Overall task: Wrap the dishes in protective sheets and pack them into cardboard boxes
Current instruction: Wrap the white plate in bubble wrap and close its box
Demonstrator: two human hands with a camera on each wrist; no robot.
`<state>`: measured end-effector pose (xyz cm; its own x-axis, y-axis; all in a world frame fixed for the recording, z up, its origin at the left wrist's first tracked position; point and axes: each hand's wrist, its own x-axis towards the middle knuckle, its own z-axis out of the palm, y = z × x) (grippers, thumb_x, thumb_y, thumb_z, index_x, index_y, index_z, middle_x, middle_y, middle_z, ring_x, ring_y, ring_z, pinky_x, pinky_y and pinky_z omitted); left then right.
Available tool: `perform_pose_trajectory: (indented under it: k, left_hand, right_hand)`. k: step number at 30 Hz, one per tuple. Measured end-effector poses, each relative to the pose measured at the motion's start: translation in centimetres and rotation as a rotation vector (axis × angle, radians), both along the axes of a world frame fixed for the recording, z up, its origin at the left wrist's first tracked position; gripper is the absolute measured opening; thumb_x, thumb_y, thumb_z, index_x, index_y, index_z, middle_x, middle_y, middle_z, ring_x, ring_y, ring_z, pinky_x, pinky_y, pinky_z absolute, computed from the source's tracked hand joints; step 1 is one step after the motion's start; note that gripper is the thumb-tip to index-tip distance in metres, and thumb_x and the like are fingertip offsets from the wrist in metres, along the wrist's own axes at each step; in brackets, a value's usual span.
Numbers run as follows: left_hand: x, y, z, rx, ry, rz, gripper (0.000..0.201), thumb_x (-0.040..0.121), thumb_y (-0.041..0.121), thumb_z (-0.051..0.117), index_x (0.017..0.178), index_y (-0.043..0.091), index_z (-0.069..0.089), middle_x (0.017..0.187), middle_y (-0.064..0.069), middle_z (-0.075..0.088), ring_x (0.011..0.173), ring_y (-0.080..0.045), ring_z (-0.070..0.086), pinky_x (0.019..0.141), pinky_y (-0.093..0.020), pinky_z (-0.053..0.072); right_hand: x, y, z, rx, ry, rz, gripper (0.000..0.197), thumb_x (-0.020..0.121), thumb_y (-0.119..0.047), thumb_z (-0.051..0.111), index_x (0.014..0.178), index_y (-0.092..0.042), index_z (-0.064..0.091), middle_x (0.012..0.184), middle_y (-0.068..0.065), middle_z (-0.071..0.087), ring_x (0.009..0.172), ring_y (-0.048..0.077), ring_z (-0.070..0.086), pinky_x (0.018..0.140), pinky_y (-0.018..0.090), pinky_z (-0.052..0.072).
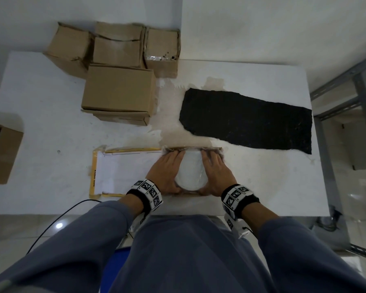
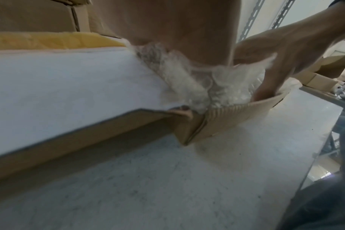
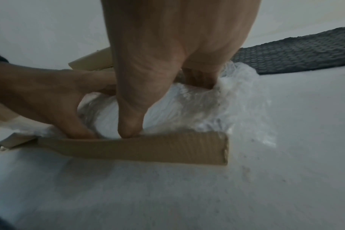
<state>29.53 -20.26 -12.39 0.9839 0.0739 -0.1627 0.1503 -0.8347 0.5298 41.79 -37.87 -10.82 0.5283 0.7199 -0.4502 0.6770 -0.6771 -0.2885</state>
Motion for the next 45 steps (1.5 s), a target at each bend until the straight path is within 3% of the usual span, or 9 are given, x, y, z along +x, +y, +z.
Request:
perform_pose_trajectory:
  k: [2,5,8,11,17,30,35,42,45]
  left_hand:
    - [0.2,-0.1,-0.2,-0.012,-0.002,0.053,0.092,0.072,0.052,0.072,0.133,-0.013,0.047,0.127,-0.036,0.056,0.114,-0.049,0.061,0.099,-0.059,0.029]
    - [0.8,-0.3,0.2,-0.024,0.114,0.071,0.103,0.075,0.068,0.050,0.149,-0.002,0.032,0.150,-0.023,0.039,0.141,-0.037,0.038,0.121,-0.045,0.020]
    - [1.6,-0.7,0.3,0.156,0.205,0.048,0.116,0.064,0.060,0.076,0.152,0.007,0.021,0.149,-0.014,0.036,0.136,-0.031,0.038,0.119,-0.042,0.026]
    - [2.3,-1.1,0.6,0.218,0.270,0.066,0.123,0.053,0.050,0.087,0.148,0.011,0.020,0.142,-0.011,0.033,0.132,-0.031,0.035,0.116,-0.042,0.029]
    - [2.9,-1.5,0.7,0.259,0.319,0.110,0.113,0.043,0.035,0.089,0.137,0.016,0.029,0.132,-0.009,0.034,0.123,-0.030,0.036,0.108,-0.040,0.035]
    - [3.4,-1.8,1.1,0.339,0.379,0.130,0.105,0.041,0.033,0.088,0.128,0.016,0.034,0.129,-0.008,0.033,0.119,-0.028,0.037,0.103,-0.037,0.033]
    - [3.4,-1.9,1.2,0.356,0.382,0.121,0.104,0.041,0.035,0.088,0.127,0.017,0.034,0.127,-0.008,0.035,0.117,-0.027,0.039,0.100,-0.037,0.037]
    - [1.5,-1.6,0.6,0.244,0.265,0.076,0.113,0.058,0.038,0.085,0.148,0.005,0.026,0.139,-0.016,0.040,0.127,-0.033,0.044,0.114,-0.043,0.033]
    - [1.0,-1.3,0.6,0.209,0.189,0.043,0.124,0.060,0.045,0.086,0.155,0.004,0.017,0.144,-0.022,0.039,0.129,-0.037,0.044,0.112,-0.048,0.037]
  right_hand:
    - [0.2,0.3,0.2,-0.031,-0.043,0.008,0.133,0.061,-0.063,0.081,0.157,-0.005,0.009,0.155,0.023,0.022,0.143,0.040,0.025,0.120,0.044,0.025]
    - [0.3,0.8,0.8,-0.071,-0.092,0.022,0.125,0.065,-0.059,0.080,0.156,-0.006,0.012,0.153,0.021,0.026,0.140,0.037,0.029,0.114,0.042,0.034]
    - [0.6,1.5,0.9,-0.143,-0.118,0.049,0.123,0.065,-0.056,0.082,0.154,-0.008,0.013,0.152,0.018,0.026,0.140,0.035,0.030,0.114,0.042,0.034]
    - [0.8,2.1,0.6,-0.193,-0.132,0.052,0.127,0.057,-0.057,0.087,0.152,-0.011,0.016,0.149,0.015,0.030,0.137,0.034,0.033,0.115,0.044,0.033]
    - [1.1,2.6,0.7,-0.249,-0.136,0.046,0.128,0.043,-0.058,0.092,0.144,-0.013,0.027,0.143,0.011,0.033,0.134,0.032,0.034,0.113,0.043,0.033]
    - [1.5,3.1,0.6,-0.286,-0.133,0.026,0.133,0.035,-0.063,0.092,0.140,-0.011,0.028,0.143,0.013,0.034,0.135,0.036,0.034,0.111,0.044,0.036]
    - [1.5,2.6,0.9,-0.269,-0.110,0.061,0.134,0.040,-0.064,0.091,0.144,-0.011,0.025,0.144,0.013,0.032,0.137,0.037,0.031,0.114,0.045,0.034]
    - [1.9,2.0,1.8,-0.219,-0.090,0.131,0.111,0.053,-0.039,0.093,0.141,-0.011,0.032,0.137,0.011,0.041,0.126,0.031,0.046,0.102,0.039,0.045]
    - [1.7,1.8,1.7,-0.162,-0.122,0.145,0.108,0.061,-0.041,0.088,0.147,-0.012,0.029,0.137,0.012,0.044,0.127,0.033,0.047,0.102,0.040,0.045]
